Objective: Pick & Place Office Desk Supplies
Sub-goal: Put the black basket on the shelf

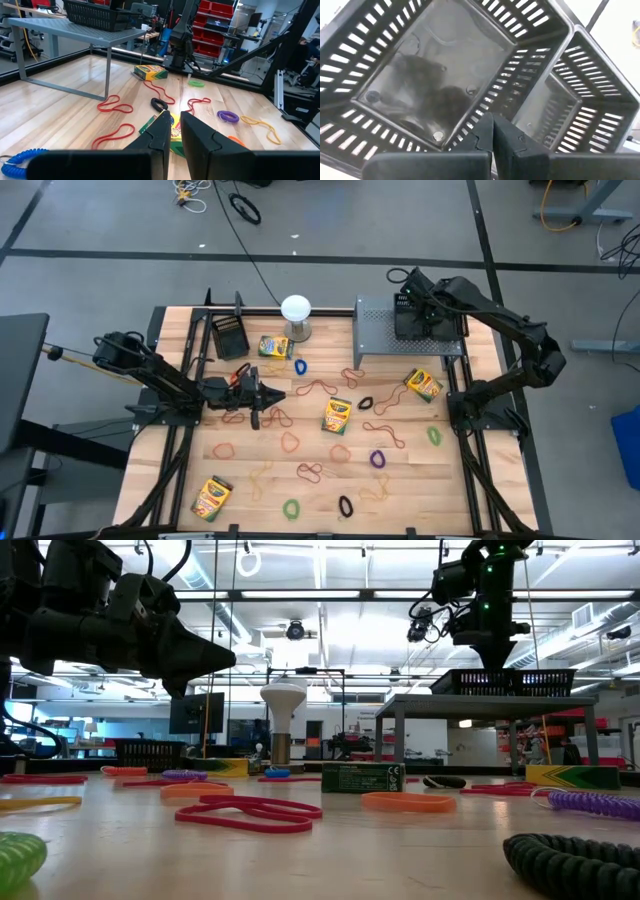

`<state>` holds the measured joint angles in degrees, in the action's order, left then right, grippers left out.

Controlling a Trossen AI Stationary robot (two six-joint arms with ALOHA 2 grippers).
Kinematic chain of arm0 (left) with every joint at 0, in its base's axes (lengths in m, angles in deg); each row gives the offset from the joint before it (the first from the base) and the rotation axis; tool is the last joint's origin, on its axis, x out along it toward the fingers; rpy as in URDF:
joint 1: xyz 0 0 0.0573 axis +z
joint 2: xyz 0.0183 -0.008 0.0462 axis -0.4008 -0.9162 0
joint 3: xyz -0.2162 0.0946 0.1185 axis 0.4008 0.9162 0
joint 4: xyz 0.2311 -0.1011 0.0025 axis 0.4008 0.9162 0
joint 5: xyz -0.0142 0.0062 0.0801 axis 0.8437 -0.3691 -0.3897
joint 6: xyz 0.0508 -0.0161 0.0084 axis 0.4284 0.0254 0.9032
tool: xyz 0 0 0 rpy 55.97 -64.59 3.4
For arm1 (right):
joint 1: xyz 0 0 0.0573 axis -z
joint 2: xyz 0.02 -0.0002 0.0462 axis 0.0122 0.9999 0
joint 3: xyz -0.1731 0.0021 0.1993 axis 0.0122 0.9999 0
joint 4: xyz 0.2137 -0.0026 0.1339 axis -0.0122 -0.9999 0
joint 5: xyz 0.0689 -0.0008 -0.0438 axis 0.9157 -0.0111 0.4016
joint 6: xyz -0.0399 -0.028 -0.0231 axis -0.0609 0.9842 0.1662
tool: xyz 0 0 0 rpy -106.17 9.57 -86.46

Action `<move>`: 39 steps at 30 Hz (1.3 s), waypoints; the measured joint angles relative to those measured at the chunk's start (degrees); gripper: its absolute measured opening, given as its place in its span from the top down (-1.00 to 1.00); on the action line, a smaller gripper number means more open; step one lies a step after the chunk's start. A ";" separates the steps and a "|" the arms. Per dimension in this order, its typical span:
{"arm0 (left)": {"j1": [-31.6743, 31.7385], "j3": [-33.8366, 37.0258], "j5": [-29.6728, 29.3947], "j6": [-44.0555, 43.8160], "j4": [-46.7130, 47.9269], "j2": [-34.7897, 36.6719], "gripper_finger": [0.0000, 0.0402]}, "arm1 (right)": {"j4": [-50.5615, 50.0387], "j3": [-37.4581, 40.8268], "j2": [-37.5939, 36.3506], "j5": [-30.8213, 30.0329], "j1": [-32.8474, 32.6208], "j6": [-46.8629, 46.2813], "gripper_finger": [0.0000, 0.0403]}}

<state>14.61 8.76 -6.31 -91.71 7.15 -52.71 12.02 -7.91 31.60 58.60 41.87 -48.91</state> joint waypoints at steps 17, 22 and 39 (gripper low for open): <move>0.13 -0.07 -5.43 4.18 -2.12 0.00 0.78 | 13.94 -1.15 -7.63 -4.99 -27.76 -0.79 0.98; 1.24 -0.09 -5.82 6.24 -4.87 0.02 0.96 | 31.11 5.81 -7.54 -7.09 -38.53 -0.25 0.99; 6.54 -0.64 -2.44 6.77 22.24 22.91 0.95 | 75.44 30.44 -7.52 -10.07 -55.82 0.59 0.99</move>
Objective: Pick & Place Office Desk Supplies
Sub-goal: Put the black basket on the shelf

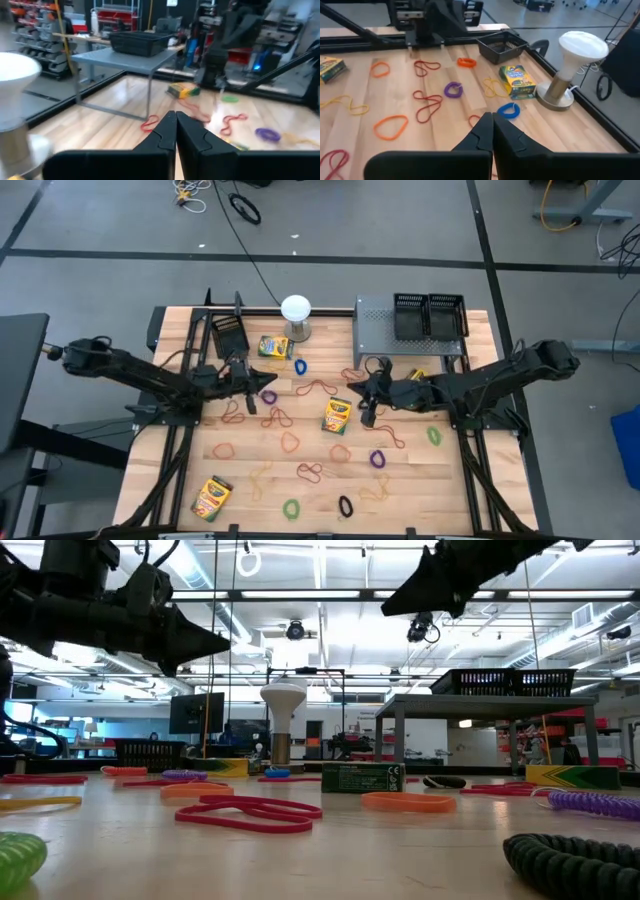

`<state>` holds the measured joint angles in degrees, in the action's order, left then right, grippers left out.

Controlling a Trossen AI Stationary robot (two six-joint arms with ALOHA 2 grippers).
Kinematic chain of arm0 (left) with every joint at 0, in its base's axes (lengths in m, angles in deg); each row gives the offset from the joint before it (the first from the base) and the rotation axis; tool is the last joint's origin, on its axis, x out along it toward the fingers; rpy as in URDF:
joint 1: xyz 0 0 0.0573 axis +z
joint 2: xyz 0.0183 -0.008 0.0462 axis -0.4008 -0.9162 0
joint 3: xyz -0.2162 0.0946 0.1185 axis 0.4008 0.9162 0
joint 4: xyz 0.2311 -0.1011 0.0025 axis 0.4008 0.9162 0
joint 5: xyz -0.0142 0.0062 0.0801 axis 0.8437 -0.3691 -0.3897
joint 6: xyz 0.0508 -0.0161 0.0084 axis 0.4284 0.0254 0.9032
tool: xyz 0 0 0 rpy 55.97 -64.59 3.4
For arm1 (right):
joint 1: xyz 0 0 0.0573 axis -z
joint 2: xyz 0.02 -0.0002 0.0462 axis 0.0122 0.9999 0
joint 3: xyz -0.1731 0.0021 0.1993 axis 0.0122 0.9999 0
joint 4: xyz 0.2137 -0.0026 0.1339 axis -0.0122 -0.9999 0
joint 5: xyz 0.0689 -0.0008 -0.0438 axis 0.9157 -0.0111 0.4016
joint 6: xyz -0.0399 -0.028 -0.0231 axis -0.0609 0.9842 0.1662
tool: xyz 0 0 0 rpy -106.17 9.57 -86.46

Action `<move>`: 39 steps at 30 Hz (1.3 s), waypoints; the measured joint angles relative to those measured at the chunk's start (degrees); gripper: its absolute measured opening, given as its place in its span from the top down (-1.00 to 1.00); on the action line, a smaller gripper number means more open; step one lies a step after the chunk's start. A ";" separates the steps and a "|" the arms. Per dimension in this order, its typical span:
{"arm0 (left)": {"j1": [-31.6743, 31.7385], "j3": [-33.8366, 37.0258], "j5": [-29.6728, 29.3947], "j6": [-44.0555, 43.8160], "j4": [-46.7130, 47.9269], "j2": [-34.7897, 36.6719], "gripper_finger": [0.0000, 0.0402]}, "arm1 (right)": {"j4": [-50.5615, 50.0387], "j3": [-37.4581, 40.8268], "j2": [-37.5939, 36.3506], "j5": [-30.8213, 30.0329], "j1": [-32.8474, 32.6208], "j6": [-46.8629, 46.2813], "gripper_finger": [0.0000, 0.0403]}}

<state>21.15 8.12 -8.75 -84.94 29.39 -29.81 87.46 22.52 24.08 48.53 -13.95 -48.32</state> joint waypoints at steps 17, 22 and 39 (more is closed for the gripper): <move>11.81 -31.14 -2.00 -11.70 89.79 5.61 0.75 | 23.07 15.15 0.00 2.18 0.98 7.94 0.97; 18.82 -31.36 -1.91 -9.09 93.79 -0.56 0.51 | 23.61 15.94 0.00 2.78 0.94 10.26 0.97; 37.52 -31.40 0.46 8.10 84.94 -16.64 0.02 | 23.52 15.94 0.00 5.48 0.94 12.06 0.97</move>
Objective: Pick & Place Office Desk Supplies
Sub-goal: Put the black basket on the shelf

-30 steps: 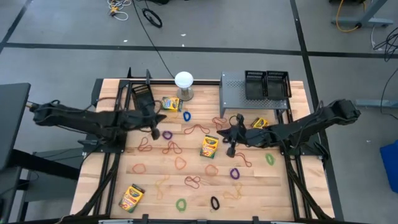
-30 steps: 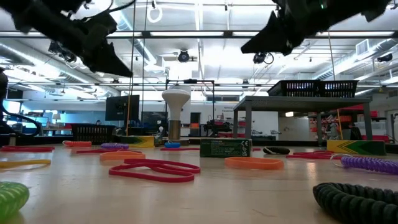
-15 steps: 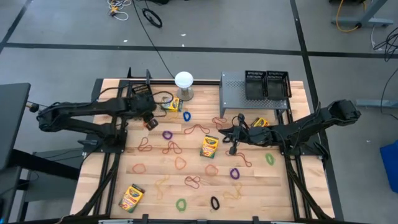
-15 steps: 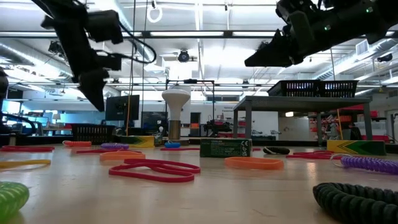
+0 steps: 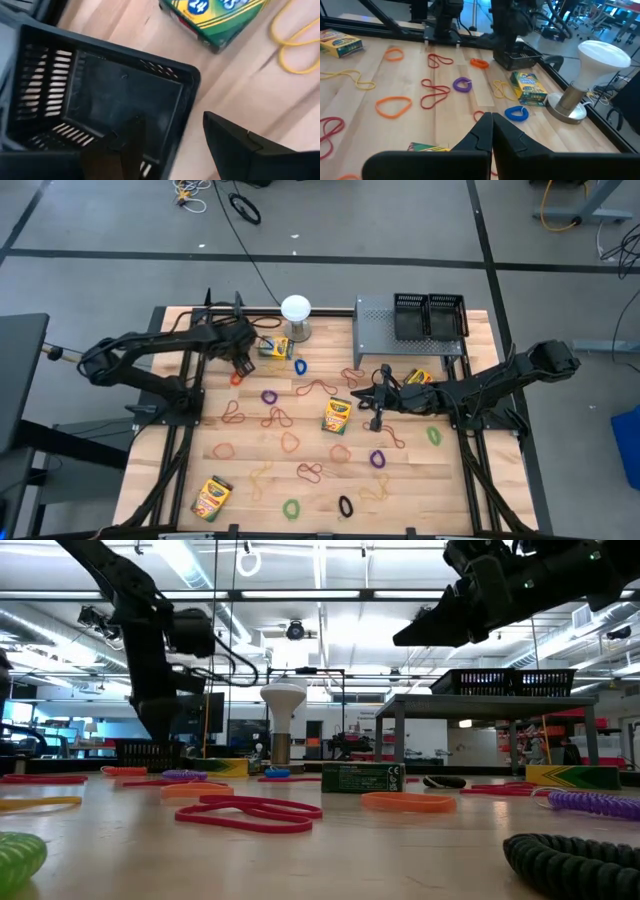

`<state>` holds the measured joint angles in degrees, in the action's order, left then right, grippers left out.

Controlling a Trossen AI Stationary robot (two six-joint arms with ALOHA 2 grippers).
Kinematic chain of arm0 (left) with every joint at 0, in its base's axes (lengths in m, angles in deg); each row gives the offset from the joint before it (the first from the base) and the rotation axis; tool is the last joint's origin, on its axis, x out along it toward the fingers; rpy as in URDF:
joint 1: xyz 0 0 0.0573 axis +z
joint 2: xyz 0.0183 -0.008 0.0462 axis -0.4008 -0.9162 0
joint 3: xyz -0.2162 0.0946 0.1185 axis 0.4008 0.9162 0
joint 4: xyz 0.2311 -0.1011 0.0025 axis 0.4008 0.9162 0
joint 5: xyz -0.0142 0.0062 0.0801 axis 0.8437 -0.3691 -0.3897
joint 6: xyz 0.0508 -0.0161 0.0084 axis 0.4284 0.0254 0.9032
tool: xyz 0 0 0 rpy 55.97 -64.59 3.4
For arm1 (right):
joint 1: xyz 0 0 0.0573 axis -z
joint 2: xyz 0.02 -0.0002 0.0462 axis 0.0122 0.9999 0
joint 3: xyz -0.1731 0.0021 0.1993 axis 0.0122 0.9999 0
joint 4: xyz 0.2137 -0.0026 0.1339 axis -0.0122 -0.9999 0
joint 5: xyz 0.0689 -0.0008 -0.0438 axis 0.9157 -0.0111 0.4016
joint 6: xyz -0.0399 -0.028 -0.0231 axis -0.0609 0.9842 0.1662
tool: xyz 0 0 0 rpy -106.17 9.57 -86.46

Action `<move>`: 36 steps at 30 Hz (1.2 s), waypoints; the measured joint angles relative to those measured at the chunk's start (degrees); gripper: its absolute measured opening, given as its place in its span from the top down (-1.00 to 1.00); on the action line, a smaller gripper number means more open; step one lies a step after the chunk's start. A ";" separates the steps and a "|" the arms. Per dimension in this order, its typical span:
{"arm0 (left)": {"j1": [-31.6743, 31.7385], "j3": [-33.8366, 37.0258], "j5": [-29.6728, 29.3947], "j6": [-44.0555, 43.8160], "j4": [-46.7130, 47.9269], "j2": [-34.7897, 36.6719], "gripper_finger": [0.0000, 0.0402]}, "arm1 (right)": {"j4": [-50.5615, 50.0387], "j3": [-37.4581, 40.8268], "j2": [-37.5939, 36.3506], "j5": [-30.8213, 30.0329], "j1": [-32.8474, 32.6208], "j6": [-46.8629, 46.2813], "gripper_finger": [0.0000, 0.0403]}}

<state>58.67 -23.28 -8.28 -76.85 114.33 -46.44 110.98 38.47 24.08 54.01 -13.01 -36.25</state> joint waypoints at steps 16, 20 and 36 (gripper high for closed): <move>-10.36 -5.80 3.31 -2.98 13.18 1.75 0.94 | -0.02 0.00 0.00 -0.18 0.00 0.00 0.97; -18.85 -10.40 7.82 -12.85 16.31 2.89 0.95 | -0.03 0.00 0.00 -0.18 0.02 -0.01 0.97; -34.54 -17.57 11.84 -27.88 -16.15 -17.83 0.95 | -0.09 0.00 0.00 -0.18 0.02 -0.02 0.97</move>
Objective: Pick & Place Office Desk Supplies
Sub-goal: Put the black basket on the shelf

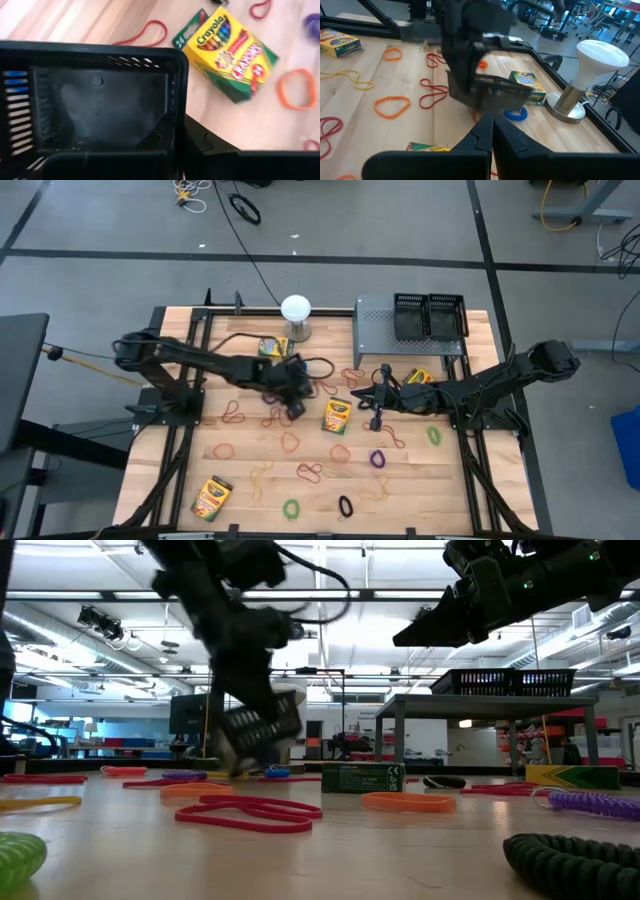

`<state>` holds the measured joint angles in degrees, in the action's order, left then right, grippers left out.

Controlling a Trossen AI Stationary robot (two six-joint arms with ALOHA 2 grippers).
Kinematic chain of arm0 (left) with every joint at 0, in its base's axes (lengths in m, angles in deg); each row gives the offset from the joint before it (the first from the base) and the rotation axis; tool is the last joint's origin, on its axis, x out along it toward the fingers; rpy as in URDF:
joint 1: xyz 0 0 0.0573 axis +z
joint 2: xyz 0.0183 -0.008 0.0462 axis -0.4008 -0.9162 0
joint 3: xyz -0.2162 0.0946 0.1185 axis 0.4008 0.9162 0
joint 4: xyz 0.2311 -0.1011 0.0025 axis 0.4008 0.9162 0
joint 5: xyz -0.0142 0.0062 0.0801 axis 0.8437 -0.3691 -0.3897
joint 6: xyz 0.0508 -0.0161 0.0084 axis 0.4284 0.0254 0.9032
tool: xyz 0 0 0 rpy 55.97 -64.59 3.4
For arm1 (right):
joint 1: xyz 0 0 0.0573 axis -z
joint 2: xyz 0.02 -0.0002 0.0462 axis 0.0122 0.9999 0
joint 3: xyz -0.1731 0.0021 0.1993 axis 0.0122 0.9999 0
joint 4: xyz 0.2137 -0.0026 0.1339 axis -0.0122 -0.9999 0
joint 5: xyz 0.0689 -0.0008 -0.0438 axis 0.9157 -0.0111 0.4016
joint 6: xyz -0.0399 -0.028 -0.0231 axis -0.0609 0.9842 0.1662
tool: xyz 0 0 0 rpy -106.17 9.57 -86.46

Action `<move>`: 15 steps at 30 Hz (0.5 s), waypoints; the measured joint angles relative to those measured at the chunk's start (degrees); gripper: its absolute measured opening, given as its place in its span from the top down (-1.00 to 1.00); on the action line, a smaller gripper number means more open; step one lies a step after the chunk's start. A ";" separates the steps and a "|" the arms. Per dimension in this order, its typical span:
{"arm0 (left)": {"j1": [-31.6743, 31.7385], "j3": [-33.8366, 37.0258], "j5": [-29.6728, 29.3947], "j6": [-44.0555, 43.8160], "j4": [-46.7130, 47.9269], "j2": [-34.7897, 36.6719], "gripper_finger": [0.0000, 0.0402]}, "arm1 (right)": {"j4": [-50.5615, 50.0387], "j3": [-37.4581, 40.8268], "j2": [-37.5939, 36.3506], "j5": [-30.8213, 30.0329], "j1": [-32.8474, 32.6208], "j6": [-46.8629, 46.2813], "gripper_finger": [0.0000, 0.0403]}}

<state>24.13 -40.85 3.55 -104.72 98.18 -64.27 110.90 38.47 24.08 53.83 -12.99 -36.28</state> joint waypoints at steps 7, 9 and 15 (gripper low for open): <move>0.31 -10.37 0.08 6.58 1.62 -11.05 0.90 | 0.04 0.00 0.00 0.00 0.00 0.00 0.97; 0.30 -12.26 0.07 7.26 1.97 -13.41 0.87 | 0.04 0.00 0.00 0.00 0.00 0.00 0.97; 0.34 -13.67 0.35 9.60 2.09 -15.92 0.71 | -0.01 0.02 0.00 0.02 0.00 -0.20 0.97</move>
<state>24.47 -54.51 3.90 -95.12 100.26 -80.19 110.89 38.48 24.08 53.85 -12.99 -36.48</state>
